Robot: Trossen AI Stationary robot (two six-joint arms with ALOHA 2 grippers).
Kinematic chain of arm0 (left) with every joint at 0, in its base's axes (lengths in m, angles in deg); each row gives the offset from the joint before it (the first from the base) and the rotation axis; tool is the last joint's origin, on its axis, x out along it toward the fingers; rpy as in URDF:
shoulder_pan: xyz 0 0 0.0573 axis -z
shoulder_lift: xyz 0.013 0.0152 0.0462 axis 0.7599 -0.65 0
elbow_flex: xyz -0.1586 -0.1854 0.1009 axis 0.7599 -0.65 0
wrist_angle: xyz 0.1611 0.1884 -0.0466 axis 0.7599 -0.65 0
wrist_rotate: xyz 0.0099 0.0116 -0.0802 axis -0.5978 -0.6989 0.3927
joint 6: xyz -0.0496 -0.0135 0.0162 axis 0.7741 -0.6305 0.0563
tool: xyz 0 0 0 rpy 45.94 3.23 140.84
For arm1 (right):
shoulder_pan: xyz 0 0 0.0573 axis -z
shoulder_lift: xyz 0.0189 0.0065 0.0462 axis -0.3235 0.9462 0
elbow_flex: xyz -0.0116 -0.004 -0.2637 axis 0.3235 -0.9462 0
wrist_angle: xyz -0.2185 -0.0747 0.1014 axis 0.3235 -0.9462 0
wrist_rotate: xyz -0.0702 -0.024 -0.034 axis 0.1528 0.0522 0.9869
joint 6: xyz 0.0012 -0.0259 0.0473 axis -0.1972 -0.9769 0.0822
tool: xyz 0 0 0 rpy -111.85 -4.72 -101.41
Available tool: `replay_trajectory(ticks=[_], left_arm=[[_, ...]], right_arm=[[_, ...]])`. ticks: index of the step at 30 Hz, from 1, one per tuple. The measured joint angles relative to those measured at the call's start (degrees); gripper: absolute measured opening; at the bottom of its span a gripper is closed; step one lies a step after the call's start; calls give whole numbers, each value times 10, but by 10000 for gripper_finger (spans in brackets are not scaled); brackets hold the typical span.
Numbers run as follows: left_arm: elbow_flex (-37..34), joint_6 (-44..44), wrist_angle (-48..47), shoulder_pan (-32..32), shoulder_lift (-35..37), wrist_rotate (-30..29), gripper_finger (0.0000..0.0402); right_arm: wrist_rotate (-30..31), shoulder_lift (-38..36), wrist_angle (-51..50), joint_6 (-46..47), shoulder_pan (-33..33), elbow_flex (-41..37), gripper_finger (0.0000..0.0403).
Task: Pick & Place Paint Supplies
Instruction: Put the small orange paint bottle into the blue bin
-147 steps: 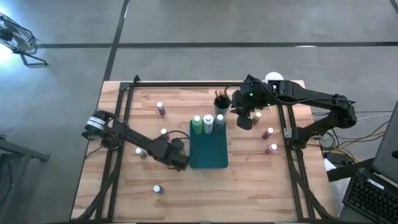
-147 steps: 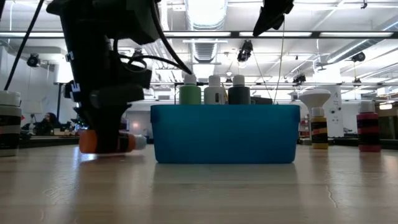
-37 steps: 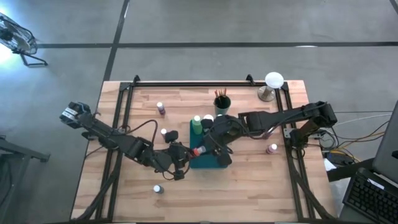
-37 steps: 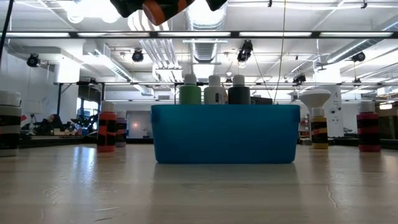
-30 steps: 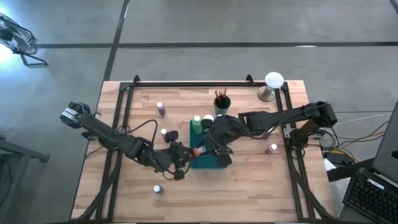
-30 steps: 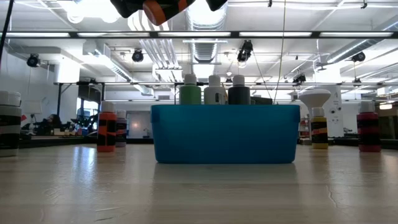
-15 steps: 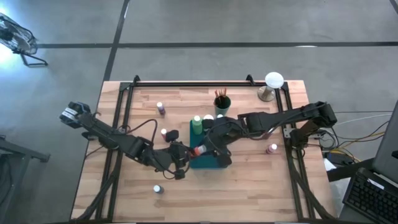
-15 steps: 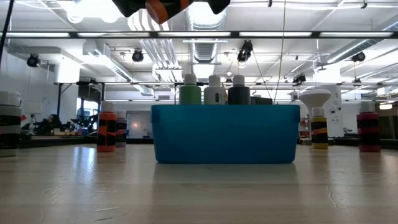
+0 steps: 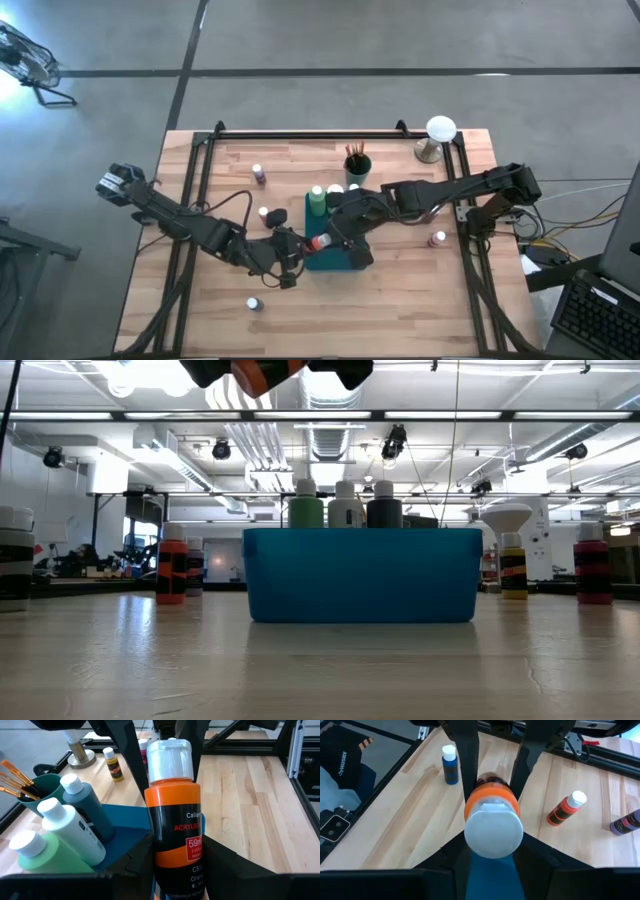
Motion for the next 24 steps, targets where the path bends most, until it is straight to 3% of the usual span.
replay_trajectory(ticks=[13,24], left_arm=[[-1,11,-13,0,-1,9,133],[-1,13,-13,-5,-1,13,133]], right_arm=[[-15,0,8,8,0,0,173],[-15,-1,27,6,0,1,133]])
